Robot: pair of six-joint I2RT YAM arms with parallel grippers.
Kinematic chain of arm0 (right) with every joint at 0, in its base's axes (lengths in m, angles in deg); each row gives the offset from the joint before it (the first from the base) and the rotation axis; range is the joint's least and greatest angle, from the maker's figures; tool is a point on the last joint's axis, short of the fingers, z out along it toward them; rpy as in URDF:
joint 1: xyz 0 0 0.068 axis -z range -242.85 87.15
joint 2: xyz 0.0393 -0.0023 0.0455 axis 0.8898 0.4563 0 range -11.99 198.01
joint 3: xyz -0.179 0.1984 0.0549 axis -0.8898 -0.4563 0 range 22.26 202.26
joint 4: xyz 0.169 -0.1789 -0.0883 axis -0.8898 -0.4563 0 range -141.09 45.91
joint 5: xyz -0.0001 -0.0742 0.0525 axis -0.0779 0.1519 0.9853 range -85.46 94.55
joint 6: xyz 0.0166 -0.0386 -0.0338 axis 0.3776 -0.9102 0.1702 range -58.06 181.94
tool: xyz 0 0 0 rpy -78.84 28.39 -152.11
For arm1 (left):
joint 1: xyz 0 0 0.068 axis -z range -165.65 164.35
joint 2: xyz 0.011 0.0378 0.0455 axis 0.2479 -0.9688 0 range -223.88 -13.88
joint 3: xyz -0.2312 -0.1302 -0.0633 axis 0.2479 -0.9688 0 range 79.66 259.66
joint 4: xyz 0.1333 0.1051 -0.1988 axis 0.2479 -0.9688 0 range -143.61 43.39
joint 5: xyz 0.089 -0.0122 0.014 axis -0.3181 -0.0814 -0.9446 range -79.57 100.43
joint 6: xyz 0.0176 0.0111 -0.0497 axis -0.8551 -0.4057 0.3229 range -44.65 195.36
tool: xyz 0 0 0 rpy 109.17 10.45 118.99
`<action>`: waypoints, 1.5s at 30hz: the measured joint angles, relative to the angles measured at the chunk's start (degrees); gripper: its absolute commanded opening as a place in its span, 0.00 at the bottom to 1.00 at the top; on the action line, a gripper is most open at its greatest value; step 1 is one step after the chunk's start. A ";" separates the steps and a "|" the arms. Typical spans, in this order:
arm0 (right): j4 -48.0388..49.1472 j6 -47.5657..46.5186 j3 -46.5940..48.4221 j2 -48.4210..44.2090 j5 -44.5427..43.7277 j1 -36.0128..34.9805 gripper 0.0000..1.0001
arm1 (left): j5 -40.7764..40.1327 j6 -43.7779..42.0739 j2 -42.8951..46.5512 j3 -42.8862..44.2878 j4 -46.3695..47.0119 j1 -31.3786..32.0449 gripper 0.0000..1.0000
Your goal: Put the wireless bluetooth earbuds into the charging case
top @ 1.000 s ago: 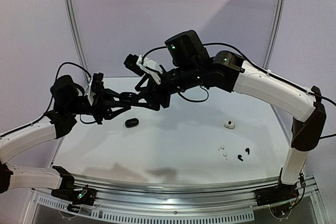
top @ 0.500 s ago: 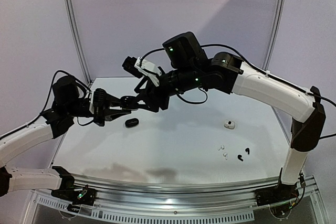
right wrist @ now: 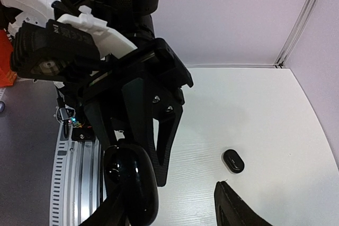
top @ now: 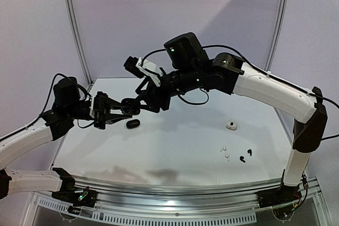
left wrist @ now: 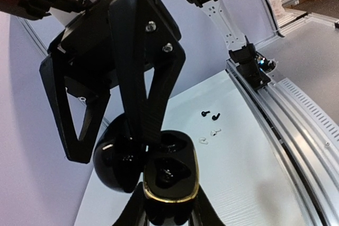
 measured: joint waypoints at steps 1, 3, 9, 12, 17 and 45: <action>0.02 0.35 0.00 0.00 0.24 0.13 0.56 | 0.24 1.05 0.00 0.00 0.09 0.00 0.00; 0.04 0.87 0.00 0.00 1.05 0.44 0.57 | 0.72 4.15 -0.04 -0.02 0.63 0.00 0.00; 0.90 2.29 0.04 0.00 5.57 1.31 0.60 | 2.82 20.15 -0.59 -1.05 6.49 0.04 0.00; 0.92 3.19 0.11 0.20 7.13 1.60 0.63 | 3.67 25.64 -0.70 -1.38 8.79 0.13 0.00; 1.53 4.42 0.24 0.33 8.98 1.70 0.69 | 4.11 29.29 -1.07 -1.57 10.10 0.13 0.00; -14.14 43.58 -22.58 -20.87 -25.70 29.07 0.58 | -0.48 39.30 -1.55 -6.08 16.11 0.22 0.00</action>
